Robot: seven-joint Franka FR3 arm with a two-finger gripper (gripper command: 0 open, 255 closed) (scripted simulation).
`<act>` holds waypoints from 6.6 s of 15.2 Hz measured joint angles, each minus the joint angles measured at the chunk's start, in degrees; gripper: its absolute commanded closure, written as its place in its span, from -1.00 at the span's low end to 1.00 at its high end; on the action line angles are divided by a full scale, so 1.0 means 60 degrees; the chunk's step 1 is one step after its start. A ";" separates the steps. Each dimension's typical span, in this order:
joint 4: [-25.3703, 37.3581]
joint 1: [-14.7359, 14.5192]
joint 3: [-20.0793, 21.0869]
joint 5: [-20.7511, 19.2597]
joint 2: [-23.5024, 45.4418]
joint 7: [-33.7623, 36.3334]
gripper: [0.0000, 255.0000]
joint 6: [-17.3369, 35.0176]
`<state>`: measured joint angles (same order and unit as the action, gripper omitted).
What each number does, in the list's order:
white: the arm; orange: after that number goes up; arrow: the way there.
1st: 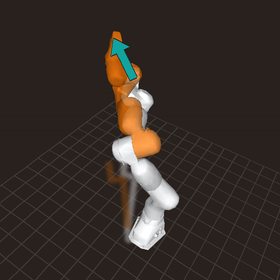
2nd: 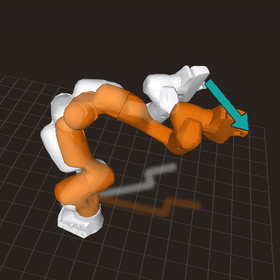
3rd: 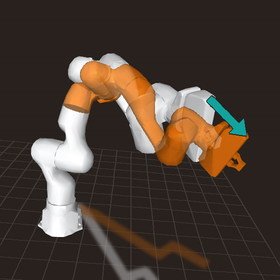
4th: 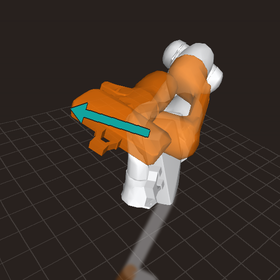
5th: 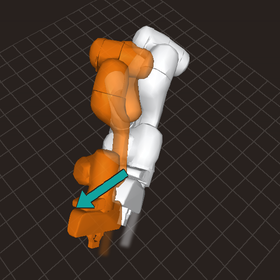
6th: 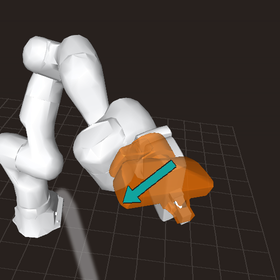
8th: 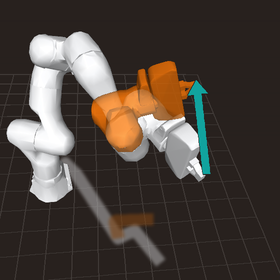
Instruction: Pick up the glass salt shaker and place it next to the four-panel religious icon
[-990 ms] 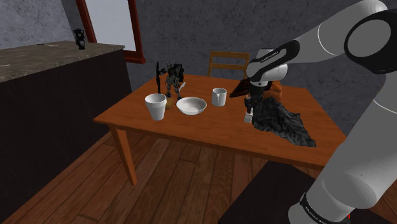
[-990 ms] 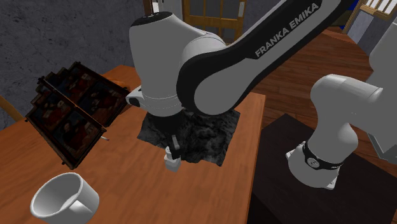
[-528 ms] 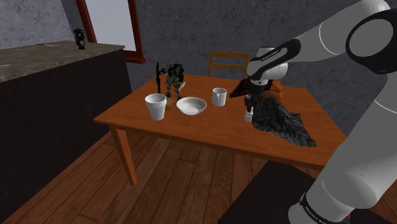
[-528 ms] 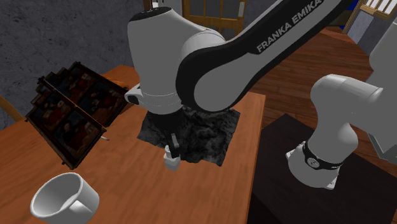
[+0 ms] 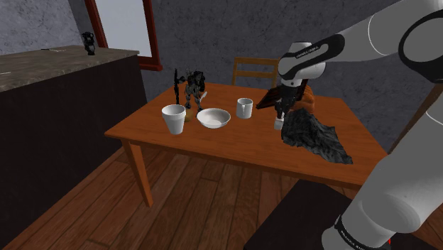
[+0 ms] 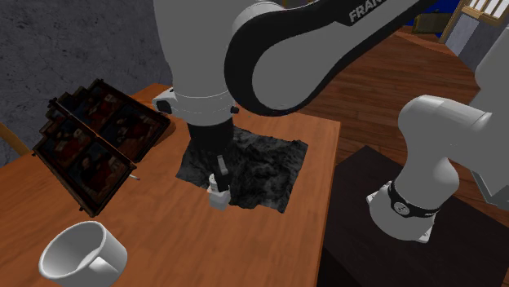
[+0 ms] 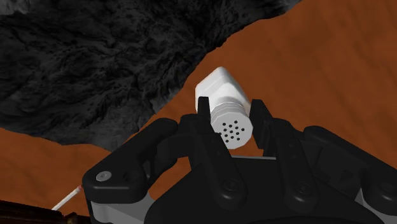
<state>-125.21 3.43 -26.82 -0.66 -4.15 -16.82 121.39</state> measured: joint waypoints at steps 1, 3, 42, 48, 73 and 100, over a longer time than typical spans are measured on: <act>0.0048 0.0000 0.0008 -0.0036 -0.0071 0.0028 1.00 -0.0113; 0.0248 0.0001 0.0019 -0.0080 -0.0161 0.0059 1.00 -0.0393; 0.4797 0.0327 -0.0392 -0.0074 -0.0133 -0.0748 1.00 -0.4923; 0.5874 0.1110 -0.1298 0.0514 0.1030 -0.2449 1.00 -0.5044; 1.0138 0.4864 -0.2106 0.3298 0.5585 -0.6284 1.00 -0.5724; 0.6378 0.4081 -0.1993 0.3385 0.5504 -0.6644 1.00 -0.2186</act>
<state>-86.94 27.92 -38.78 19.65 28.88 -56.69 108.27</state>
